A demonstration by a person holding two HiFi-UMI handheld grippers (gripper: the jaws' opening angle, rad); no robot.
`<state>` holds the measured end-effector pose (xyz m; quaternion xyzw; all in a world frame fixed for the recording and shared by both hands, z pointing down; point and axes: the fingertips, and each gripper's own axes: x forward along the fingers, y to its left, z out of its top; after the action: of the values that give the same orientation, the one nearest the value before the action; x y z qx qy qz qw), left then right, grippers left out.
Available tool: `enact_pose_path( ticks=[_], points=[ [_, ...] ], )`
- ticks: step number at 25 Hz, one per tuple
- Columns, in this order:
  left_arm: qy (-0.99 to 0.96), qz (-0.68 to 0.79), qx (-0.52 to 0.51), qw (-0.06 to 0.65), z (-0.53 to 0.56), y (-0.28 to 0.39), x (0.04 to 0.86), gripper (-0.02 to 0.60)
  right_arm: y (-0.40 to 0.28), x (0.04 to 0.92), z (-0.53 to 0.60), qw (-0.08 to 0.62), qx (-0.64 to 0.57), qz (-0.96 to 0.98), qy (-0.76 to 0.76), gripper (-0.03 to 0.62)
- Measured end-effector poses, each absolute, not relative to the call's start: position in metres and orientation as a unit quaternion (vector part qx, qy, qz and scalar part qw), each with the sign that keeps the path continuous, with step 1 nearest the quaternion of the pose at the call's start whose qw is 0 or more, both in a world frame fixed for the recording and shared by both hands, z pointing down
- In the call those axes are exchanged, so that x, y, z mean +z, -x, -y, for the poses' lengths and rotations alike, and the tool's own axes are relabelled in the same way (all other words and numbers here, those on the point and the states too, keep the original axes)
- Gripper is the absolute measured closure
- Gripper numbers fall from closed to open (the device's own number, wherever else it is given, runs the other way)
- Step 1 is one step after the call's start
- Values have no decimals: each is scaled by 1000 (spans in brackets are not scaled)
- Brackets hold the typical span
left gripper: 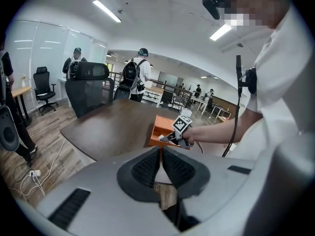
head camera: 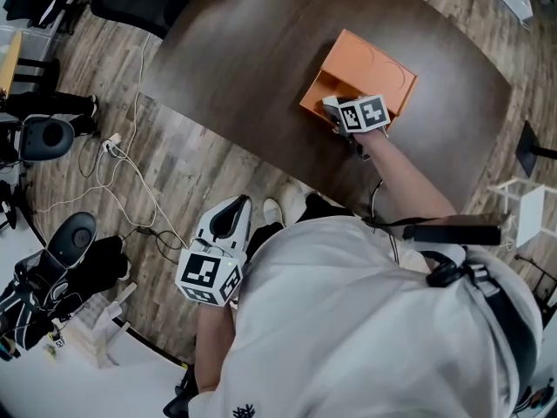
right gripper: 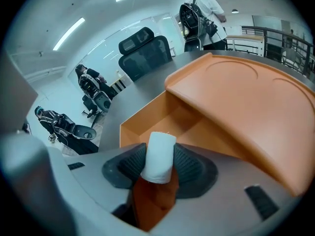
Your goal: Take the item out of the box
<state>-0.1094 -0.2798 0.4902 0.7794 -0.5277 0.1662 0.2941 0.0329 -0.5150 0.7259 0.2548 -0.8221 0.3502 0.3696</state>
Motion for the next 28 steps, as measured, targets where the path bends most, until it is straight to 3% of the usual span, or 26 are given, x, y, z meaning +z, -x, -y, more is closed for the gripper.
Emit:
enact_pose_path(
  ticks=[14,28],
  points=[
    [-814,499,139,265,257,134,474,557,-42,656,502,318,310,840,-313,424],
    [-836,473,133,245,181,177,477,557,-11,567,391,282,250,872,-313,424]
  ],
)
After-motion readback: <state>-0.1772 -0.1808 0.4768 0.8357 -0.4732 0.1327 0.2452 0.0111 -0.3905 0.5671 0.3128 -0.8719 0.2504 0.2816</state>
